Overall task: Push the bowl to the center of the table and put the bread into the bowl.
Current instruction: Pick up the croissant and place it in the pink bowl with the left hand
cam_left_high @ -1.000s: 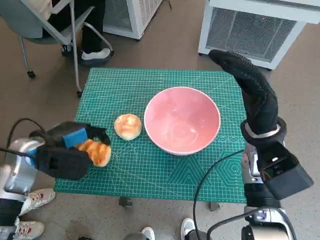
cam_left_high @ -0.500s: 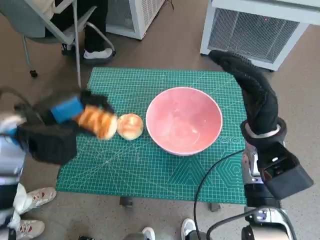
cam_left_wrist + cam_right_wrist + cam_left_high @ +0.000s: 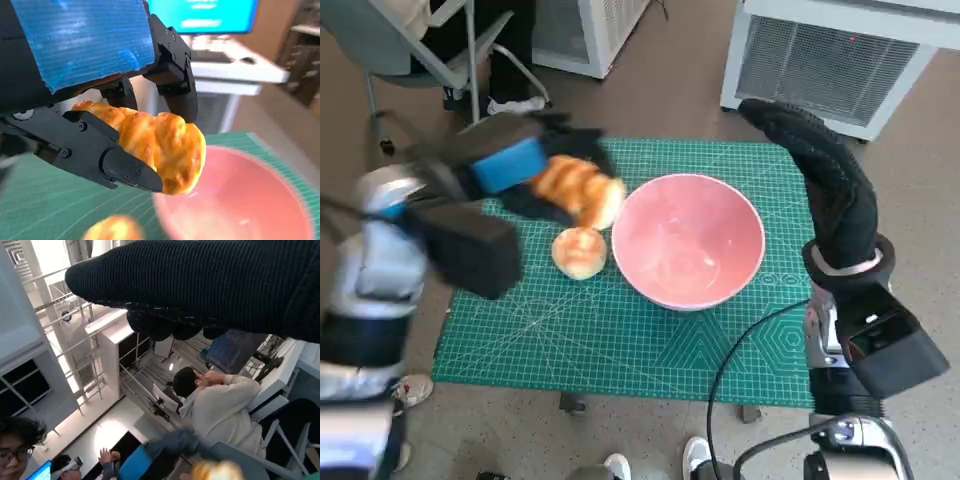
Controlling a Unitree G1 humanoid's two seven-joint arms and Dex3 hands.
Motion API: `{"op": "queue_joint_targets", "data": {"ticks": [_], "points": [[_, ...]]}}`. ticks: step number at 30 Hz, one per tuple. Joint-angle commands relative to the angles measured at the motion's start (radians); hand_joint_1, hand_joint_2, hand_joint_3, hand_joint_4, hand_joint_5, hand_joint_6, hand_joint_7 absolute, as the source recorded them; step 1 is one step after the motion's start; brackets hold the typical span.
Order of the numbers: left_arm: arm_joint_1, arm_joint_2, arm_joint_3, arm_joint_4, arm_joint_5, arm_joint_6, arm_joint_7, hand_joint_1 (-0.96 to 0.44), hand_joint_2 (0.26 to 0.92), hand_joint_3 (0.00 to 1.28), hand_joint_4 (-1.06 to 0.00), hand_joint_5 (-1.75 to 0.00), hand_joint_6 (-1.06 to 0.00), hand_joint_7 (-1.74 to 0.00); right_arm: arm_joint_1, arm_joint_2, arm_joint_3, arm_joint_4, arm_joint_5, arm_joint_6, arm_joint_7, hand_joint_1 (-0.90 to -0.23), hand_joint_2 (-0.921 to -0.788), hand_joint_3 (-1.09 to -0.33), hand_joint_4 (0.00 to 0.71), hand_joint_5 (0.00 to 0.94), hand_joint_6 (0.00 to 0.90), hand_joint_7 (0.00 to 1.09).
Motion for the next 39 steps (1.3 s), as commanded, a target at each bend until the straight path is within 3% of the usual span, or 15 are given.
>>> {"op": "queue_joint_targets", "data": {"ticks": [1, 7, 11, 13, 14, 15, 16, 17, 18, 20, 22, 30, 39], "points": [[-0.093, -0.061, -0.053, 0.132, 0.054, -0.045, 0.040, 0.00, 0.914, 0.11, -0.66, -1.22, -0.60, -1.19, 0.038, -0.002, -0.001, -0.019, 0.012, 0.020, -0.002, -0.610, -0.921, -0.886, 0.000, 0.515, -0.001, 0.70], [-0.159, -0.128, -0.104, 0.267, 0.114, -0.056, 0.084, 0.00, 0.920, 0.14, -0.54, -1.20, -0.61, -1.30, 0.055, -0.003, -0.001, -0.051, 0.015, 0.036, -0.003, -0.609, -0.921, -0.890, -0.001, 0.516, -0.001, 0.70], [-0.176, -0.168, -0.125, 0.319, 0.137, -0.035, 0.100, 0.00, 0.920, 0.16, -0.52, -1.20, -0.61, -1.32, 0.068, -0.004, -0.002, -0.076, 0.012, 0.044, -0.006, -0.610, -0.921, -0.892, -0.001, 0.515, -0.001, 0.70], [-0.177, -0.184, -0.132, 0.336, 0.141, -0.025, 0.101, 0.00, 0.921, 0.21, -0.45, -1.27, -0.54, -1.39, 0.074, -0.005, -0.003, -0.089, 0.010, 0.048, -0.008, -0.611, -0.921, -0.893, -0.001, 0.515, -0.001, 0.70], [-0.177, -0.189, -0.134, 0.341, 0.143, -0.021, 0.100, -0.07, 0.921, 0.23, -0.42, -1.18, -0.52, -1.41, 0.076, -0.005, -0.004, -0.094, 0.010, 0.050, -0.008, -0.611, -0.921, -0.894, -0.001, 0.515, -0.001, 0.70], [-0.177, -0.195, -0.141, 0.347, 0.148, -0.014, 0.095, -0.17, 0.921, 0.25, -0.41, -0.97, -0.49, -1.43, 0.077, -0.006, -0.004, -0.098, 0.010, 0.051, -0.008, -0.611, -0.921, -0.895, -0.001, 0.515, -0.001, 0.70], [-0.176, -0.199, -0.146, 0.351, 0.152, -0.009, 0.091, -0.14, 0.890, 0.23, -0.37, -0.71, -0.40, -1.16, 0.078, -0.006, -0.005, -0.101, 0.010, 0.052, -0.008, -0.611, -0.921, -0.896, -0.001, 0.515, -0.001, 0.70], [-0.176, -0.204, -0.153, 0.356, 0.158, -0.003, 0.084, -0.13, 0.884, 0.21, -0.37, -0.59, -0.39, -1.03, 0.079, -0.006, -0.005, -0.103, 0.011, 0.053, -0.008, -0.611, -0.921, -0.896, -0.001, 0.515, -0.001, 0.70], [-0.176, -0.207, -0.158, 0.359, 0.161, 0.002, 0.079, -0.13, 0.882, 0.17, -0.35, -0.38, -0.36, -0.78, 0.080, -0.006, -0.006, -0.105, 0.011, 0.054, -0.008, -0.610, -0.921, -0.898, -0.001, 0.516, -0.001, 0.70], [-0.177, -0.211, -0.168, 0.367, 0.164, 0.012, 0.066, -0.13, 0.888, 0.09, -0.30, -0.16, -0.34, -0.49, 0.081, -0.005, -0.006, -0.107, 0.011, 0.055, -0.008, -0.608, -0.921, -0.901, -0.001, 0.516, -0.001, 0.70], [-0.180, -0.215, -0.175, 0.374, 0.160, 0.027, 0.042, -0.15, 0.887, 0.06, -0.26, -0.08, -0.32, -0.37, 0.082, -0.005, -0.007, -0.109, 0.009, 0.055, -0.009, -0.606, -0.921, -0.902, -0.001, 0.516, -0.001, 0.70], [-0.174, -0.213, -0.166, 0.349, 0.126, 0.074, -0.039, -0.17, 0.878, 0.02, -0.14, 0.00, -0.26, -0.23, 0.088, -0.004, -0.008, -0.114, 0.003, 0.057, -0.017, -0.602, -0.921, -0.904, -0.001, 0.513, -0.001, 0.70], [-0.121, -0.179, -0.128, 0.276, 0.089, 0.068, -0.041, -0.19, 0.870, 0.01, -0.10, 0.00, -0.24, -0.18, 0.095, -0.003, -0.004, -0.123, -0.007, 0.063, -0.026, -0.600, -0.921, -0.904, -0.001, 0.512, -0.001, 0.69]]}}
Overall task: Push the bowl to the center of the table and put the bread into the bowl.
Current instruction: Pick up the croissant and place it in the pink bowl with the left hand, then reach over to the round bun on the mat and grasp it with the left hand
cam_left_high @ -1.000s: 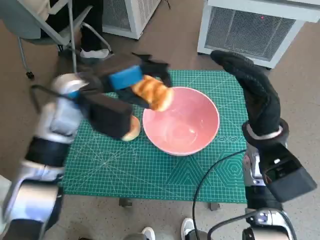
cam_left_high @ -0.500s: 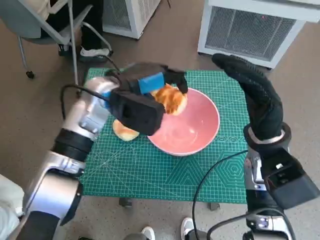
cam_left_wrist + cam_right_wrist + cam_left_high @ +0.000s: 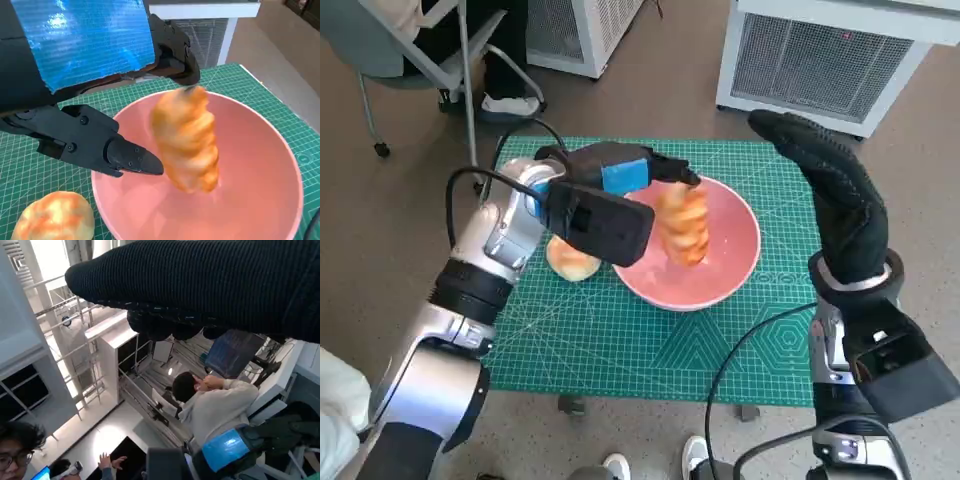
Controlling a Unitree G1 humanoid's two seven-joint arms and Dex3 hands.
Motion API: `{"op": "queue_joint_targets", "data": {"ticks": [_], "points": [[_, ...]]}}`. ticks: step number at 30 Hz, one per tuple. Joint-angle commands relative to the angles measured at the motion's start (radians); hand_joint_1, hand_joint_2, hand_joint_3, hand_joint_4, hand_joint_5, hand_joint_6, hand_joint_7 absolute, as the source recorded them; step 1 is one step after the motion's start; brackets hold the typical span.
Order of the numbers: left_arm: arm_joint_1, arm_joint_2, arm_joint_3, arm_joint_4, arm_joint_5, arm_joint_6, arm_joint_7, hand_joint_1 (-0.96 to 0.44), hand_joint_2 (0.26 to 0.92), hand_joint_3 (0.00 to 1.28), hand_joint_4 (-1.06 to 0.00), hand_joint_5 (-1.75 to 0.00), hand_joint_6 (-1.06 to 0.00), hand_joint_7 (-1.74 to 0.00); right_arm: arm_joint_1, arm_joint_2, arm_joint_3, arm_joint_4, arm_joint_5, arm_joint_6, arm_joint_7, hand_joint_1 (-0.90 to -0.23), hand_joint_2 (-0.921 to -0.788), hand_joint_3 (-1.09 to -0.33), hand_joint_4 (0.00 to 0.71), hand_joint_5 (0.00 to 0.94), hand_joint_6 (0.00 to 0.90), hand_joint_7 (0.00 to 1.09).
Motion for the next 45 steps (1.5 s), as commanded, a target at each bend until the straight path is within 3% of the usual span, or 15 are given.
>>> {"op": "queue_joint_targets", "data": {"ticks": [1, 23, 45], "points": [[0.031, 0.030, 0.029, -0.056, -0.030, -0.002, -0.005, -0.19, 0.870, 0.01, -0.10, 0.00, -0.24, -0.18, 0.024, -0.002, 0.000, -0.007, -0.009, 0.011, -0.011, -0.599, -0.921, -0.903, -0.001, 0.512, -0.001, 0.69], [0.159, 0.244, 0.137, -0.101, -0.065, -0.048, 0.007, -0.23, 0.874, 0.01, -0.17, -0.02, -0.26, -0.22, 0.026, -0.004, 0.003, -0.009, -0.005, 0.018, -0.017, -0.597, -0.921, -0.903, -0.001, 0.511, -0.001, 0.69], [0.231, 0.272, 0.121, -0.050, -0.018, 0.072, 0.060, -0.18, 0.868, 0.00, -0.25, -0.02, -0.31, -0.26, -0.005, -0.005, 0.008, 0.041, 0.023, 0.008, 0.010, -0.600, -0.921, -0.899, -0.001, 0.504, -0.001, 0.68]]}}
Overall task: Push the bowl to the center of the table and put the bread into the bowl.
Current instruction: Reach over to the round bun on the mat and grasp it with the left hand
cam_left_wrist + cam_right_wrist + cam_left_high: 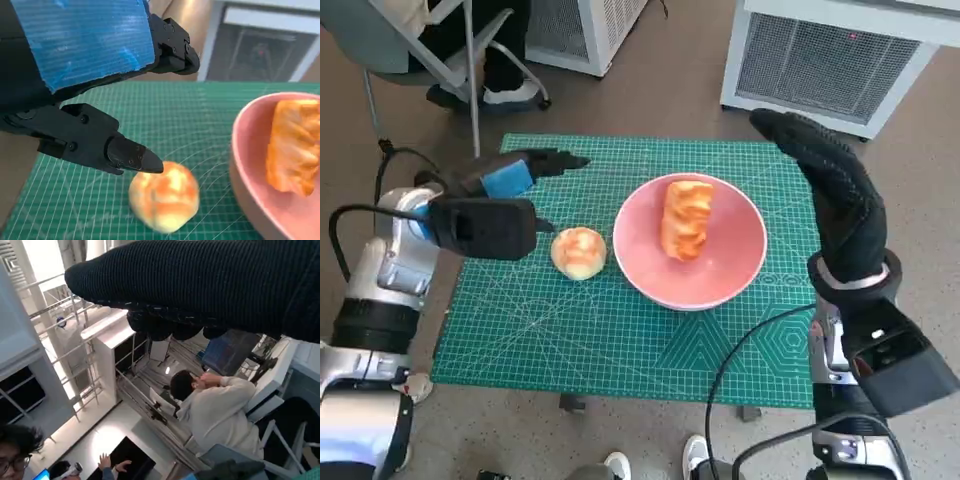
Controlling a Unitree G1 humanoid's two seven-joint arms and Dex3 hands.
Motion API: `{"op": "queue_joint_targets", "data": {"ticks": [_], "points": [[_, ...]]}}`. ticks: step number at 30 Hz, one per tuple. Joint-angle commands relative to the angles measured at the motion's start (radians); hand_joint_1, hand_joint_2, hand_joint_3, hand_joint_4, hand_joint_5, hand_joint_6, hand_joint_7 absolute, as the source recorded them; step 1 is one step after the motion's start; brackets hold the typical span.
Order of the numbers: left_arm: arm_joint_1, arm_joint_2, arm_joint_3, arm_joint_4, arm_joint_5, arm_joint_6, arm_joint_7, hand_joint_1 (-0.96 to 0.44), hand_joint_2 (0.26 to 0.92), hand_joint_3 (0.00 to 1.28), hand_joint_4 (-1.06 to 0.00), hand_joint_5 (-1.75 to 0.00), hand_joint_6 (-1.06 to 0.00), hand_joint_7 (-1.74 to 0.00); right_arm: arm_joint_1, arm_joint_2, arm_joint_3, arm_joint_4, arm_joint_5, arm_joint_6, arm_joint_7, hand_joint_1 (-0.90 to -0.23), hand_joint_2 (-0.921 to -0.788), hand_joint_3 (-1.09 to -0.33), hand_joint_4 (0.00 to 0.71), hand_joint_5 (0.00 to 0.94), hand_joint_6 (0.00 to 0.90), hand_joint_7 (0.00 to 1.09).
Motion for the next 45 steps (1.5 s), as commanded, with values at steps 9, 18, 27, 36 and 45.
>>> {"op": "queue_joint_targets", "data": {"ticks": [9, 18, 27, 36, 45], "points": [[-0.016, -0.040, -0.049, 0.113, 0.053, 0.027, 0.045, -0.18, 0.868, 0.00, -0.25, -0.01, -0.31, -0.26, -0.004, -0.010, 0.002, 0.015, 0.024, 0.004, 0.031, -0.605, -0.921, -0.896, -0.001, 0.505, -0.001, 0.68], [-0.055, -0.103, -0.111, 0.224, 0.106, 0.056, 0.062, -0.21, 0.868, 0.00, -0.26, -0.01, -0.31, -0.26, 0.002, -0.016, 0.002, 0.002, 0.019, 0.005, 0.029, -0.604, -0.921, -0.898, -0.001, 0.508, -0.001, 0.68], [-0.107, -0.162, -0.165, 0.340, 0.149, 0.086, 0.062, -0.26, 0.869, 0.00, -0.25, 0.00, -0.31, -0.28, 0.004, -0.023, 0.000, -0.002, 0.013, -0.002, 0.026, -0.604, -0.921, -0.900, -0.001, 0.513, -0.001, 0.69], [-0.132, -0.220, -0.195, 0.472, 0.166, 0.060, 0.128, -0.25, 0.872, 0.00, -0.33, -0.03, -0.35, -0.33, 0.004, -0.026, 0.000, -0.005, 0.013, -0.002, 0.026, -0.602, -0.921, -0.907, -0.001, 0.518, -0.001, 0.70], [-0.122, -0.245, -0.206, 0.550, 0.172, -0.006, 0.224, -0.14, 0.909, 0.03, -0.64, -0.45, -0.49, -0.81, 0.006, -0.025, -0.001, -0.009, 0.014, 0.000, 0.025, -0.605, -0.921, -0.907, -0.001, 0.514, -0.001, 0.70]]}}
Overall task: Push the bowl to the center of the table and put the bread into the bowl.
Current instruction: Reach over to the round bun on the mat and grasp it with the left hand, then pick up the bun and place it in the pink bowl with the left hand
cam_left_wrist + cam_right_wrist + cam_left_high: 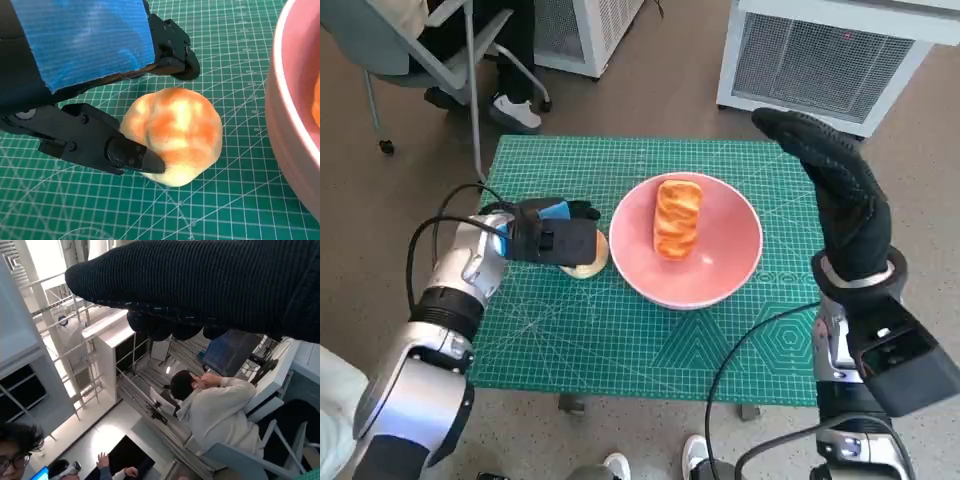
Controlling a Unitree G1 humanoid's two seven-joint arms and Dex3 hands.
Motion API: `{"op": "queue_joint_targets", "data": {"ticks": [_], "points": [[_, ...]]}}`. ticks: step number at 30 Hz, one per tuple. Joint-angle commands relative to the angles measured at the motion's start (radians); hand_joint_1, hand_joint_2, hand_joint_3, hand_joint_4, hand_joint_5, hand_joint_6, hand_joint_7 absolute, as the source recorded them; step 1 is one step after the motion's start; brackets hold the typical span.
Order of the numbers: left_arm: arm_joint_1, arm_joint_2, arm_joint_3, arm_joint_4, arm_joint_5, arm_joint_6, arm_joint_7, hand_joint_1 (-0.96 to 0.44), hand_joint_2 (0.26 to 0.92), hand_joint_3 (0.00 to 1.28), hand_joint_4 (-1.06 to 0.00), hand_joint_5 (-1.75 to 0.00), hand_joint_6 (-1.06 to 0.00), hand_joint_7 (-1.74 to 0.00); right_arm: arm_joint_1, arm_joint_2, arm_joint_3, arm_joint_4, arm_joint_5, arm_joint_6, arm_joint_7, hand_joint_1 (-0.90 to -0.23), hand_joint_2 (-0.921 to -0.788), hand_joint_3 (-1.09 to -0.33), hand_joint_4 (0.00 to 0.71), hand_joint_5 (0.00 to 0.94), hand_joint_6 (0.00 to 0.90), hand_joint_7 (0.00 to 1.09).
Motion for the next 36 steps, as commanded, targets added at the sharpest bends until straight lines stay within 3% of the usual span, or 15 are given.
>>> {"op": "queue_joint_targets", "data": {"ticks": [1, 5, 11, 26, 36], "points": [[0.012, -0.016, -0.013, 0.044, 0.012, -0.032, 0.038, -0.07, 0.915, 0.08, -0.63, -0.82, -0.51, -1.05, 0.011, -0.009, 0.000, -0.007, -0.004, 0.007, 0.004, -0.605, -0.921, -0.908, -0.001, 0.513, -0.001, 0.70], [0.015, -0.013, -0.016, 0.057, 0.013, -0.050, 0.047, -0.02, 0.919, 0.09, -0.65, -1.07, -0.57, -1.20, 0.013, -0.009, -0.001, -0.012, -0.006, 0.010, 0.001, -0.605, -0.921, -0.909, -0.001, 0.511, -0.001, 0.69], [0.010, 0.003, -0.016, 0.063, 0.013, -0.057, 0.037, 0.00, 0.917, 0.08, -0.68, -1.17, -0.62, -1.16, 0.016, -0.007, -0.002, -0.014, -0.010, 0.009, -0.003, -0.604, -0.921, -0.910, -0.001, 0.509, -0.001, 0.69], [-0.057, 0.099, 0.048, -0.024, -0.027, -0.056, -0.021, 0.00, 0.919, 0.08, -0.66, -1.22, -0.64, -1.14, 0.014, 0.000, -0.006, -0.005, -0.022, 0.000, -0.012, -0.606, -0.921, -0.908, -0.001, 0.510, -0.001, 0.69], [-0.066, 0.160, 0.155, -0.248, -0.105, -0.095, -0.008, 0.00, 0.915, 0.09, -0.63, -1.27, -0.65, -1.11, 0.011, 0.004, -0.003, -0.007, -0.029, 0.001, -0.022, -0.605, -0.921, -0.908, -0.001, 0.512, -0.001, 0.69]]}}
